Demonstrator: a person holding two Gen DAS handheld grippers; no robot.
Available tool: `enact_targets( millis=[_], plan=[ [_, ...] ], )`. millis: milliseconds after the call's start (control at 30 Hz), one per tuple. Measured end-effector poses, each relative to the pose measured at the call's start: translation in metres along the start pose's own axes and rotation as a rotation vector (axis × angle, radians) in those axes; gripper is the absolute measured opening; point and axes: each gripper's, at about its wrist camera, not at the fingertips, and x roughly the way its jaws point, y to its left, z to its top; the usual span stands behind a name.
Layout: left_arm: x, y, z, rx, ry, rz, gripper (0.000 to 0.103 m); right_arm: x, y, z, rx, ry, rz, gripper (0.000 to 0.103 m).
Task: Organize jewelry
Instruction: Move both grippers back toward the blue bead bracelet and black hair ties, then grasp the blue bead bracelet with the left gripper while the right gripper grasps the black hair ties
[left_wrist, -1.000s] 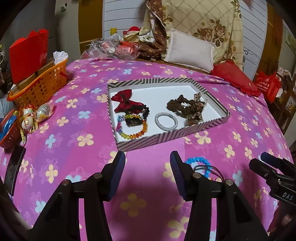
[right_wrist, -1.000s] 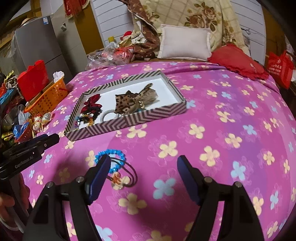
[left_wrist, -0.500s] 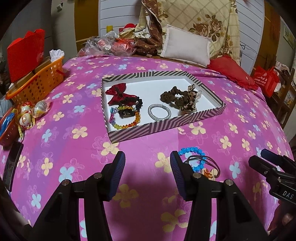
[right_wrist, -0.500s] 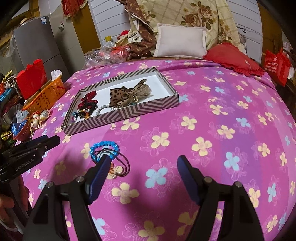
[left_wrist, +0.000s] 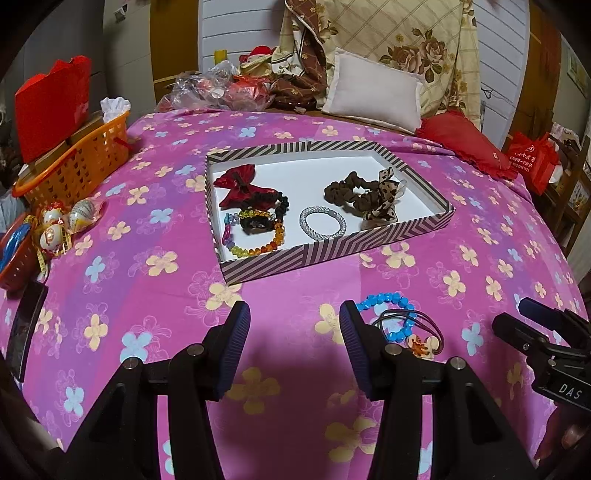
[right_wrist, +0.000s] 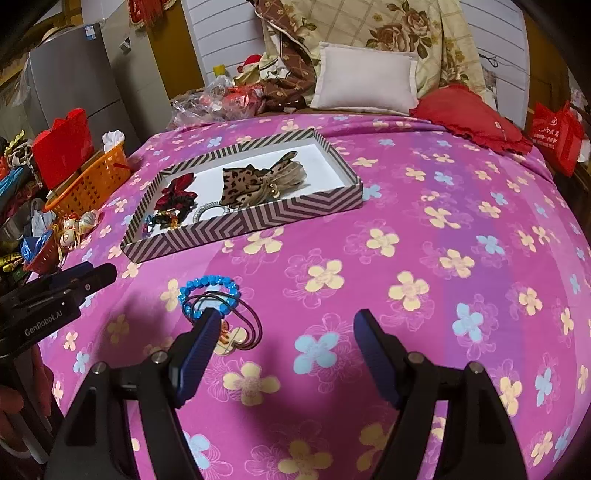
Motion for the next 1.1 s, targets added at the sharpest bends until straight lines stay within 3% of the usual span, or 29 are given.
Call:
enact_targets(
  millis=[500,600,667,1000,1100],
  plan=[
    [0.015,0.008,-0.004,-0.015,0.049,-0.014,0.044,0.018,0.006,-0.006,-0.049,0.036,0.037,0.077],
    [0.018,0.009,-0.005,-0.018,0.055,-0.012,0.044,0.027,0.013,-0.007,-0.090,0.049,0.044,0.065],
    [0.021,0.010,-0.005,-0.025,0.062,-0.017,0.044,0.037,0.018,-0.006,-0.112,0.066,0.054,0.047],
    [0.034,0.016,-0.002,-0.035,0.078,-0.011,0.044,0.074,0.036,-0.001,-0.193,0.124,0.065,0.045],
    [0.039,0.015,0.000,-0.036,0.085,-0.017,0.044,0.078,0.038,0.000,-0.215,0.136,0.064,0.028]
  ],
)
